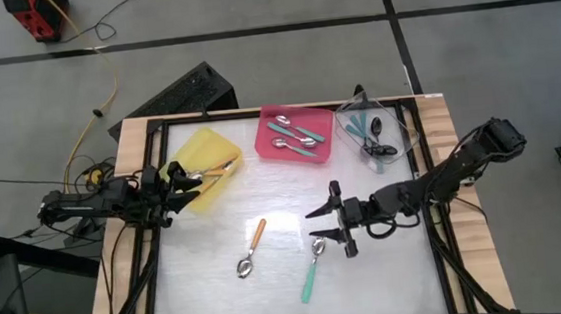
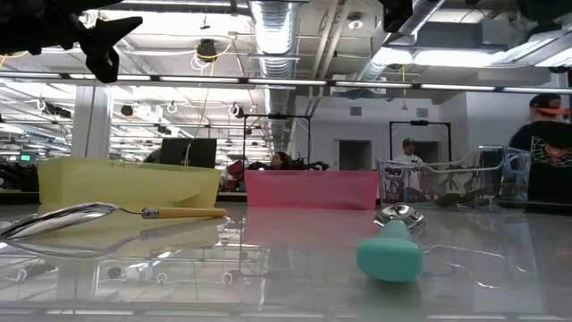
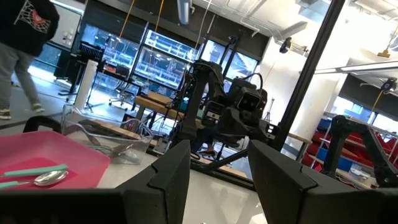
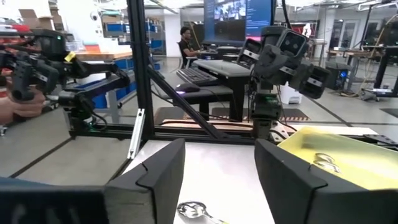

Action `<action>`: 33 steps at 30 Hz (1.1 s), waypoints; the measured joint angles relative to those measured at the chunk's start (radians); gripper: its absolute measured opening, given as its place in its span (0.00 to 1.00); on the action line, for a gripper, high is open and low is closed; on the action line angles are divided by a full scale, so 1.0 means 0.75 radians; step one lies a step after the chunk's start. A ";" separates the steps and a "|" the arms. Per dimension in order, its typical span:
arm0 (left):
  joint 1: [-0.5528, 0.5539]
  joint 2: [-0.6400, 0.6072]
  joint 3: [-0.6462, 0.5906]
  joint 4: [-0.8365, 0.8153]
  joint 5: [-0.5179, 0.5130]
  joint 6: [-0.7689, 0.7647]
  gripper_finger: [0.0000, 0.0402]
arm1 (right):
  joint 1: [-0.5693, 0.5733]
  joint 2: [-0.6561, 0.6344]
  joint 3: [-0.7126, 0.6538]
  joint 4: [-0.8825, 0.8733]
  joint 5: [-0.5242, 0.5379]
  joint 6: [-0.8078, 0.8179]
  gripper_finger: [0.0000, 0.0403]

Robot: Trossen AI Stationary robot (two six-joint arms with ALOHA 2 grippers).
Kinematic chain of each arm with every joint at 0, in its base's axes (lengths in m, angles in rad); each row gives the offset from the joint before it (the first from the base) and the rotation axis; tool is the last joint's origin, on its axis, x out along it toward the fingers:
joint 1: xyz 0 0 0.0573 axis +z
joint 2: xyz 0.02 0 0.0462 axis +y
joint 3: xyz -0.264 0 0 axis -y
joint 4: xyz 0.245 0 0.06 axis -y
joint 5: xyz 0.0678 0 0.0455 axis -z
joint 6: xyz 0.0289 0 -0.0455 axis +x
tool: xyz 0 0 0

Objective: Sort silverware by color (type)
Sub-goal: Put the green spoon into the red bin

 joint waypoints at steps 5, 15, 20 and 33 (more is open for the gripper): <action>-0.001 0.000 0.000 -0.001 0.000 -0.010 0.37 | 0.022 0.021 0.000 0.022 0.010 0.002 0.56; -0.001 0.001 0.000 -0.005 0.002 -0.058 0.37 | 0.038 0.277 0.098 0.080 0.002 0.033 0.56; -0.001 0.001 0.000 -0.005 0.004 -0.064 0.37 | 0.075 0.415 0.182 0.068 -0.010 0.038 0.56; -0.001 0.000 0.000 -0.006 0.014 -0.066 0.37 | 0.169 0.564 0.435 -0.581 -0.077 0.163 0.56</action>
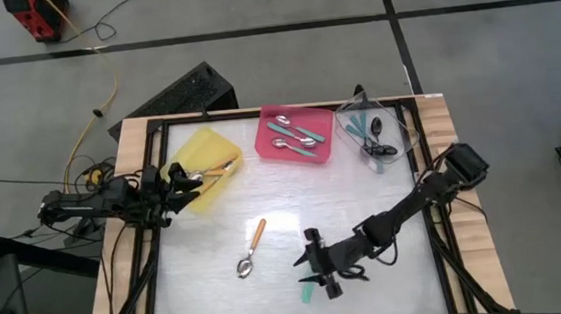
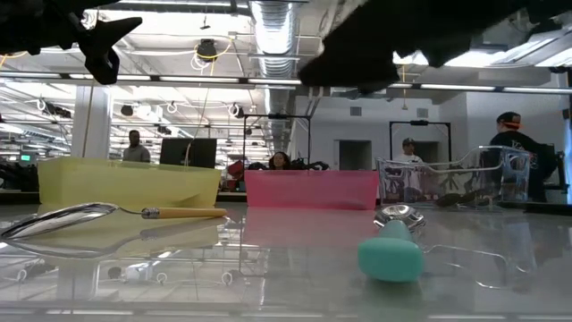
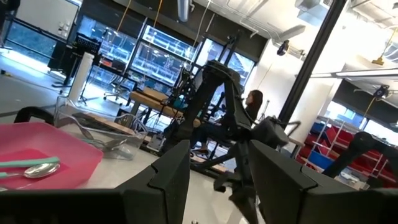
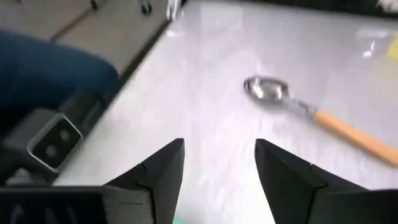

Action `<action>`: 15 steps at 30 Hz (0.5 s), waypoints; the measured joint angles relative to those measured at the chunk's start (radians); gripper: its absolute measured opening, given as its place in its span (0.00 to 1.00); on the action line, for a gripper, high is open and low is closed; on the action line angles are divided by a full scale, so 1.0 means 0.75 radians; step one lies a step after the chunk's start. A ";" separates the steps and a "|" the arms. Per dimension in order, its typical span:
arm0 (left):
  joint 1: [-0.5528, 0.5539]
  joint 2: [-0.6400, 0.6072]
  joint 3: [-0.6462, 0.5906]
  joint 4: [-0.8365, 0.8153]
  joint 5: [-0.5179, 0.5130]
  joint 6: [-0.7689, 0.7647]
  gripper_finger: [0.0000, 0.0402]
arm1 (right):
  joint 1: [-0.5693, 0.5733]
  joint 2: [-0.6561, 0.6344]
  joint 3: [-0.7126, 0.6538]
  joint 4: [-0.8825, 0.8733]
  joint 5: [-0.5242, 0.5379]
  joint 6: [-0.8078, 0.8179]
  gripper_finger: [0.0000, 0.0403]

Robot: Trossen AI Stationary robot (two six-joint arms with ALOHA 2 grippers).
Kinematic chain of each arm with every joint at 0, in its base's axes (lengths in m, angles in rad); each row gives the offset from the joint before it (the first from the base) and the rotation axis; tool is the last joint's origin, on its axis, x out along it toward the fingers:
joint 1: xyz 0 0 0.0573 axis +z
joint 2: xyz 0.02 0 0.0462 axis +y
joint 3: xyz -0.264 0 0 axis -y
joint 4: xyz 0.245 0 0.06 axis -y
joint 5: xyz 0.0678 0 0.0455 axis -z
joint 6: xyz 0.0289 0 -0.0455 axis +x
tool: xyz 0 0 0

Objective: Sort silverware by color (type)
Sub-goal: Put the green spoon into the red bin

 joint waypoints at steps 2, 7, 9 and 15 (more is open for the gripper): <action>0.000 0.000 0.000 -0.008 0.000 -0.001 0.37 | -0.001 0.021 0.038 -0.080 -0.001 -0.005 0.56; 0.000 0.000 0.000 -0.017 0.000 0.000 0.37 | -0.003 0.049 0.108 -0.168 -0.022 -0.092 0.56; 0.000 0.000 0.000 -0.019 0.000 0.000 0.37 | -0.003 0.048 0.128 -0.155 -0.043 -0.140 0.56; 0.000 0.000 0.000 -0.030 0.000 0.000 0.37 | -0.006 0.047 0.148 -0.193 -0.046 -0.152 0.56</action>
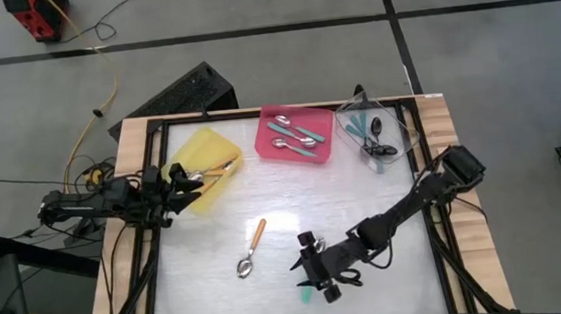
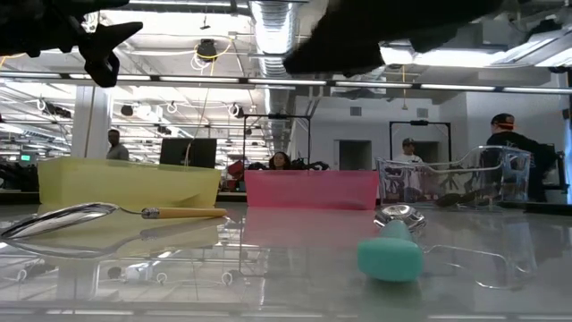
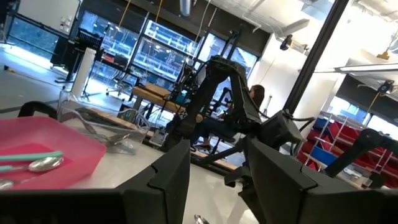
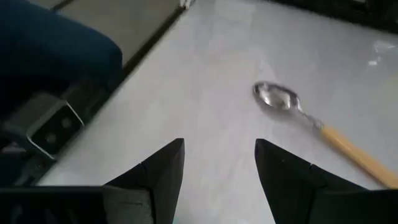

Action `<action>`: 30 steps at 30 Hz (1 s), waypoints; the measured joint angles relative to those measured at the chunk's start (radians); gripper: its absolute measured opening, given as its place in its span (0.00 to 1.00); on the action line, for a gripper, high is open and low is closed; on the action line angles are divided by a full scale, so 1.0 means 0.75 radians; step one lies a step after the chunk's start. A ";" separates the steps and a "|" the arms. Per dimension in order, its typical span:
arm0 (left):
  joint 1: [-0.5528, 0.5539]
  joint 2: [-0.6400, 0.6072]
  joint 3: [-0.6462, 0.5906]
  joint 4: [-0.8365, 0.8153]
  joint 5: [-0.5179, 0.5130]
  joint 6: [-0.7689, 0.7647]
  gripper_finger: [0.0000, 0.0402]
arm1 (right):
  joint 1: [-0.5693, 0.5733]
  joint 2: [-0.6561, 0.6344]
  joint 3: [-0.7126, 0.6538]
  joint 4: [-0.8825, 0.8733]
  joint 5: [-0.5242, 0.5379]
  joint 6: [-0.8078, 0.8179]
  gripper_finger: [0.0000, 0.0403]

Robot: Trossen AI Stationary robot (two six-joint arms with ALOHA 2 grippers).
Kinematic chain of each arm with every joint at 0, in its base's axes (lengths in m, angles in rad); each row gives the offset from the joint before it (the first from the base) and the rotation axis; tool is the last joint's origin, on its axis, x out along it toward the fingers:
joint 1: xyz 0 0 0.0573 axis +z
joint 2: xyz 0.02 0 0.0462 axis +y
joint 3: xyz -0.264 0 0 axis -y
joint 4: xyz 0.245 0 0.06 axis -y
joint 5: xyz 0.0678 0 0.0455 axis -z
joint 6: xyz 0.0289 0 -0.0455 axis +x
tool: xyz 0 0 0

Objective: Sort silverware by color (type)
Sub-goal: Put the green spoon into the red bin

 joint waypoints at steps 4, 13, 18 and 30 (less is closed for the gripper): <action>0.000 0.001 0.000 -0.011 0.000 0.001 0.37 | -0.001 0.000 0.000 -0.112 0.001 -0.003 0.56; 0.000 0.001 0.000 -0.016 -0.013 0.010 0.37 | -0.018 0.000 0.000 -0.265 0.001 -0.086 0.56; 0.000 0.001 0.000 -0.016 -0.012 0.009 0.37 | -0.018 0.000 0.055 -0.354 0.003 -0.261 0.56; 0.000 0.001 0.000 -0.019 -0.013 0.010 0.37 | -0.018 -0.001 0.148 -0.568 0.005 -0.576 0.56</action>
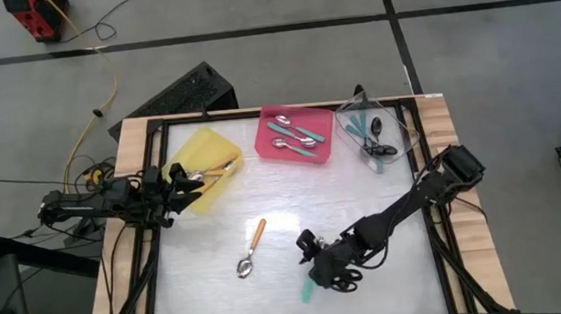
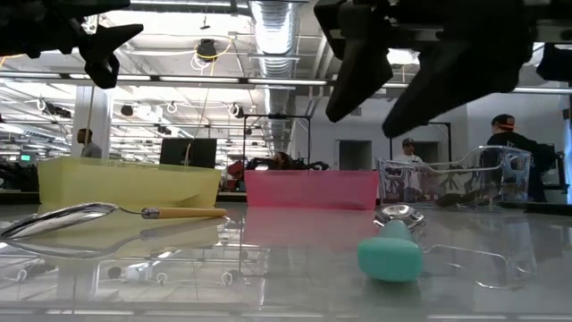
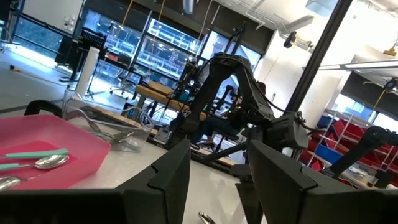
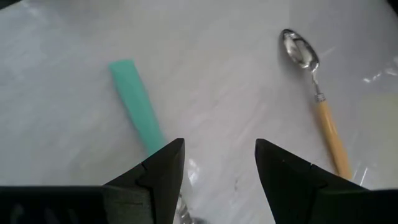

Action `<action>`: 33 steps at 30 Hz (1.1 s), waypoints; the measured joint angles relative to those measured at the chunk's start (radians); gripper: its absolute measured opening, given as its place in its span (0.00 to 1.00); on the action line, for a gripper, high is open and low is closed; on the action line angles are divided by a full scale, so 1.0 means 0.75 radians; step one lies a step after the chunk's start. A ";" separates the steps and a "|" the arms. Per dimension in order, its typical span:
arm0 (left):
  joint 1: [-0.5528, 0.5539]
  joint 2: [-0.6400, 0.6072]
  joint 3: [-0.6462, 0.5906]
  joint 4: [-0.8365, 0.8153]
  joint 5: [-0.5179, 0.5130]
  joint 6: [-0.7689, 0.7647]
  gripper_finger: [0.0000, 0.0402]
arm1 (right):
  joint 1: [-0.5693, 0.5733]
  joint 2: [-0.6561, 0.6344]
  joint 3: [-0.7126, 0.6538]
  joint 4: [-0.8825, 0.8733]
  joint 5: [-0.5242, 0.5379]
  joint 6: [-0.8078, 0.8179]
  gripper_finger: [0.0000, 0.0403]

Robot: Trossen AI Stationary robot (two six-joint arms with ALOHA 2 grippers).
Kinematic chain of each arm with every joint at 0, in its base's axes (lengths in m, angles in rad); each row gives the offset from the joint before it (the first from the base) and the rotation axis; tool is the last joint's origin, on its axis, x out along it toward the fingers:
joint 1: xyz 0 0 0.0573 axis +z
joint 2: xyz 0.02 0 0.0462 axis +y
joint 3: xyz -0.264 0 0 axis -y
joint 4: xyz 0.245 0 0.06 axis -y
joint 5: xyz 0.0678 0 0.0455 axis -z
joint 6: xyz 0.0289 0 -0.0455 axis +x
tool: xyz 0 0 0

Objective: Sort silverware by color (type)
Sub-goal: Put the green spoon into the red bin

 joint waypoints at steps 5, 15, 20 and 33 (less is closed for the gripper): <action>0.000 0.000 0.000 -0.010 -0.001 0.000 0.37 | -0.011 0.000 0.000 -0.017 0.000 0.014 0.56; 0.000 0.000 0.000 -0.018 -0.001 0.001 0.37 | -0.024 0.085 -0.002 -0.012 0.011 0.036 0.56; 0.000 0.000 0.000 -0.024 -0.001 0.001 0.37 | -0.011 0.098 0.005 -0.014 0.104 0.018 0.56; 0.000 0.000 0.000 -0.027 -0.001 0.005 0.37 | -0.016 0.095 0.105 -0.104 0.179 0.149 0.56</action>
